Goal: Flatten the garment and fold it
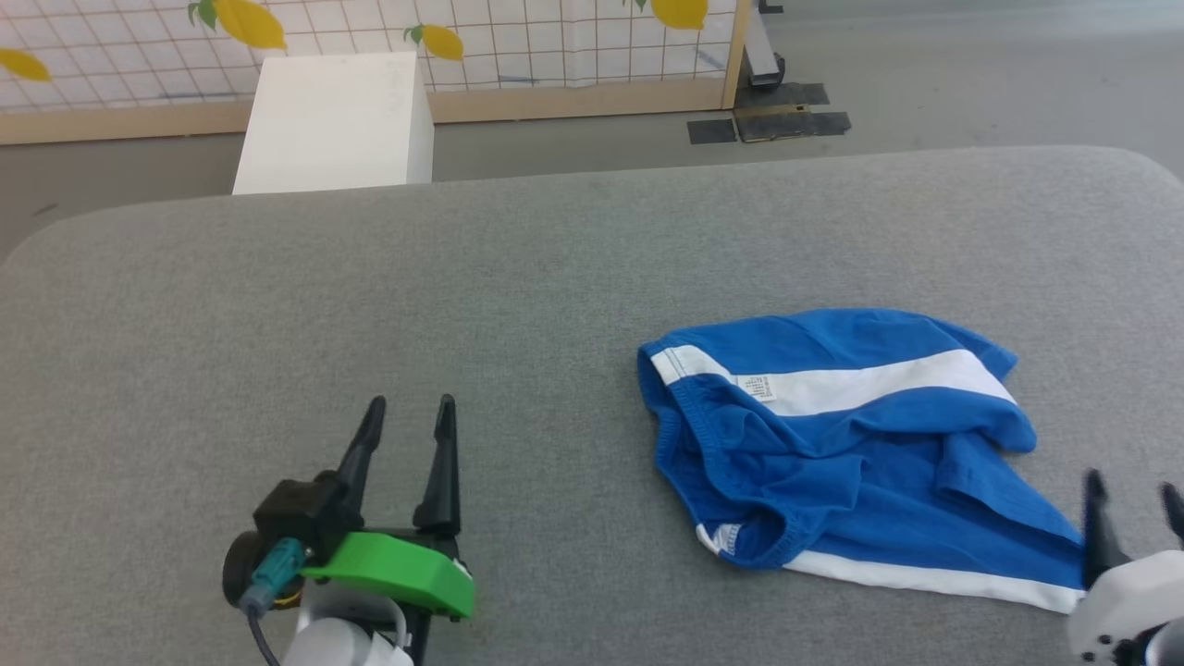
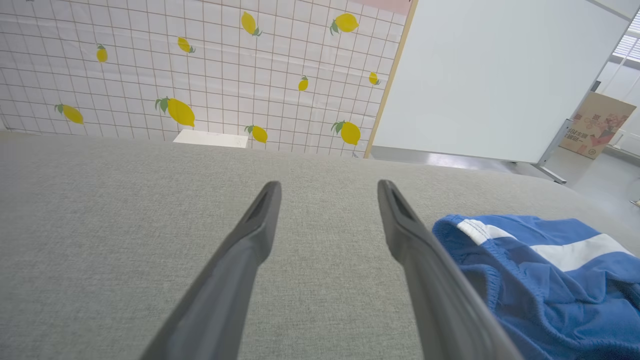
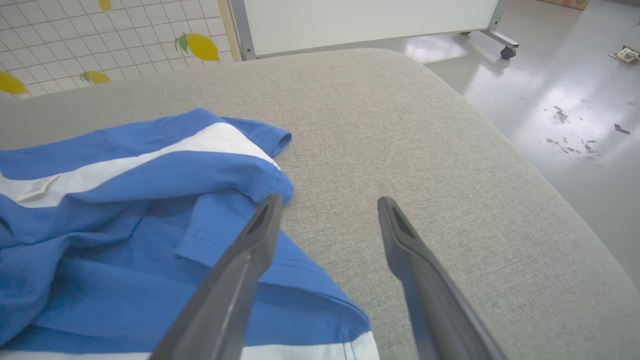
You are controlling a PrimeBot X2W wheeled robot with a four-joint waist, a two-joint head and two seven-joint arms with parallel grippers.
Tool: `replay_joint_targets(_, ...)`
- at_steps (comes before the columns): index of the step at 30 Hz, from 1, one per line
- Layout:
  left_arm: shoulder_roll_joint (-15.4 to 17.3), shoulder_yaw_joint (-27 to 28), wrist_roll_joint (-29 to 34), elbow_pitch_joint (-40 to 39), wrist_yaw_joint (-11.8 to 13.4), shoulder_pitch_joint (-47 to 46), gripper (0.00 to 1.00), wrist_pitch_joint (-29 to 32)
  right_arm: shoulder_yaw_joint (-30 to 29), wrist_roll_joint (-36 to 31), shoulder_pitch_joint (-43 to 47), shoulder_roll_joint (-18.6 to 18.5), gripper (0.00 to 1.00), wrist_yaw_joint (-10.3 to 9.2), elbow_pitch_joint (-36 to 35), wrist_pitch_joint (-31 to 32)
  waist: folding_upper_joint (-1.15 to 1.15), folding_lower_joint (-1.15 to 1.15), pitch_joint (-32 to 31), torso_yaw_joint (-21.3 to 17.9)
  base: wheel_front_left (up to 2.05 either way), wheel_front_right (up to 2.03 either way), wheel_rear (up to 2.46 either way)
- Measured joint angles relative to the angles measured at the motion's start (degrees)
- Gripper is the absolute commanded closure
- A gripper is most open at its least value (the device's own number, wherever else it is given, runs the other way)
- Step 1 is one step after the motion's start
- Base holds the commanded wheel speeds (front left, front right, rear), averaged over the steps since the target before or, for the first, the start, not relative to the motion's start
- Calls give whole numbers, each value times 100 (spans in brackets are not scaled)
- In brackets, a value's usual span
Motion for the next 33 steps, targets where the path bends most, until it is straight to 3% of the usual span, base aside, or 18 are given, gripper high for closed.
replay_joint_targets(4,3,-431,-59,145,-136,-20,0,-2,296,118,7,22,0,1,4,-570,0,0,-81,-80,0,0,0)
replay_joint_targets(7,3,-1239,-179,325,-259,-143,0,120,468,153,16,22,0,1,5,-711,0,0,-147,-134,0,0,0)
replay_joint_targets(14,-10,-3208,-879,826,-312,-825,0,1210,742,197,21,22,0,1,0,-732,0,0,-235,-314,0,0,0)
replay_joint_targets(17,-19,-3804,-1290,1111,-330,-1209,0,1713,822,259,21,22,0,1,-30,-732,0,0,-223,-396,0,0,0)
replay_joint_targets(27,-3,-4362,-2116,2101,-330,-2163,0,2671,940,345,10,21,0,1,-56,-771,0,0,21,-574,0,0,0)
replay_joint_targets(28,-7,-4376,-2221,2194,-330,-2228,15,2732,945,347,6,21,0,1,-49,-788,0,0,52,-585,0,0,0)
replay_joint_targets(30,-7,-4383,-2305,2309,-330,-2341,100,2742,951,356,-3,21,0,1,-34,-803,0,0,100,-597,0,0,0)
replay_joint_targets(33,-12,-4281,-2462,2438,-328,-2487,100,2555,970,367,-40,21,0,1,0,-836,0,0,152,-594,0,0,0)
